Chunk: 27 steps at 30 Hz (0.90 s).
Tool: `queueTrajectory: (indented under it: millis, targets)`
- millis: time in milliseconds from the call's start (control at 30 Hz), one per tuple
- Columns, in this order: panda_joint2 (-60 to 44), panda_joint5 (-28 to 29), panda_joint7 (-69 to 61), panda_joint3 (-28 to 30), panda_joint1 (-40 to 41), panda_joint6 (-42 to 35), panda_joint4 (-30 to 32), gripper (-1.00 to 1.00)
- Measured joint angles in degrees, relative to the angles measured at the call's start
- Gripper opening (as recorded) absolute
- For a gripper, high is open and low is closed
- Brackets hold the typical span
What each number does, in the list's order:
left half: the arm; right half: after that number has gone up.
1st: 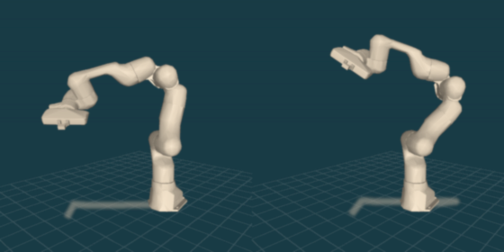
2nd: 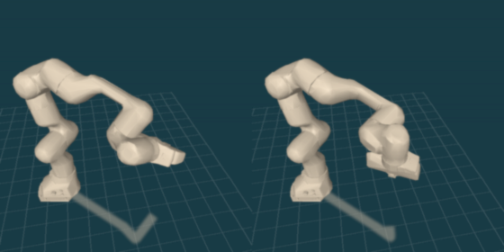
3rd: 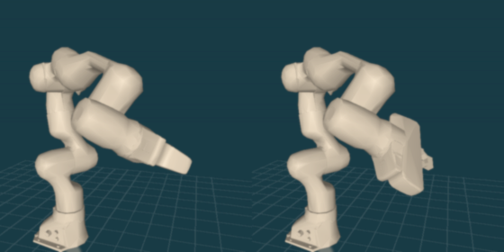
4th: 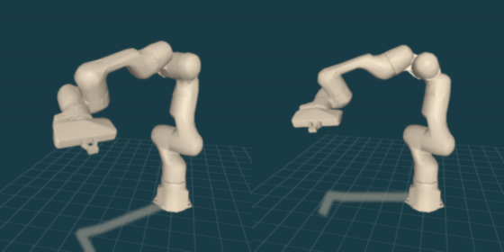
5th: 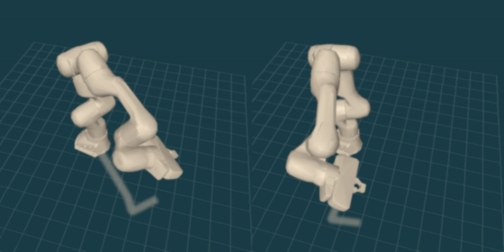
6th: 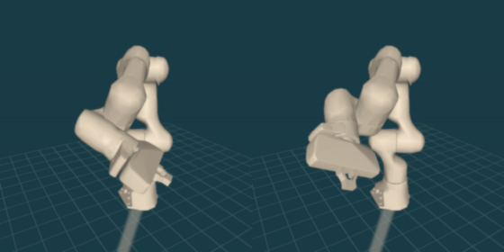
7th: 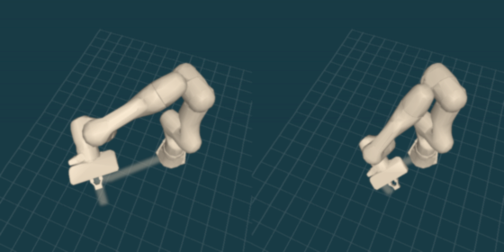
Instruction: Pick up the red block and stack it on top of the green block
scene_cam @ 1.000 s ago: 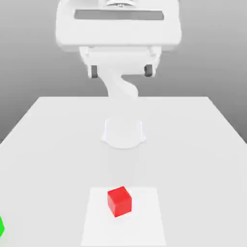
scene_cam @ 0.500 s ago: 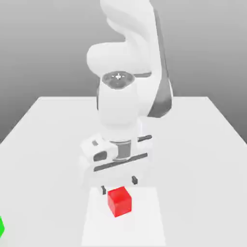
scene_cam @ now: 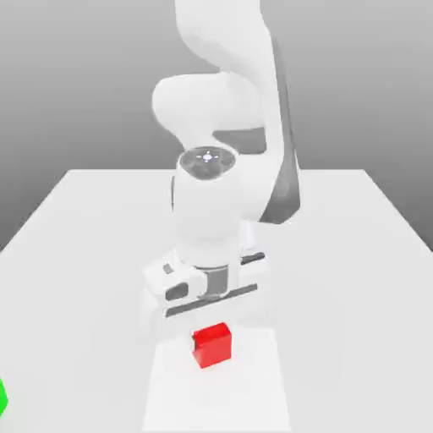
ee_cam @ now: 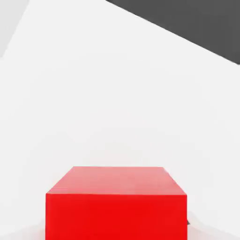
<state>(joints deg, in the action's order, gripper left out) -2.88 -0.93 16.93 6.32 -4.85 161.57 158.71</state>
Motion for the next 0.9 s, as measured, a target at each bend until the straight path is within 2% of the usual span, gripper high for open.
queueTrajectory:
  millis: [100, 300, 600, 700, 733, 900]
  targets:
    - [0.0, 0.6, 5.0, 1.9, 3.2, -3.8, -3.8, -1.00]
    - [-6.1, -2.0, 16.6, 7.1, 8.3, -10.0, -15.8, -1.00]
    - [-16.8, -10.7, 30.9, 15.2, 17.1, -19.4, -34.4, -1.00]
    - [-22.4, -14.4, 30.2, 14.1, 19.3, -16.3, -36.4, -1.00]
    - [-24.4, -15.6, 29.5, 13.3, 20.1, -14.7, -36.7, 1.00]
    - [-24.4, -15.6, 29.5, 13.3, 20.1, -14.7, -36.7, 1.00]
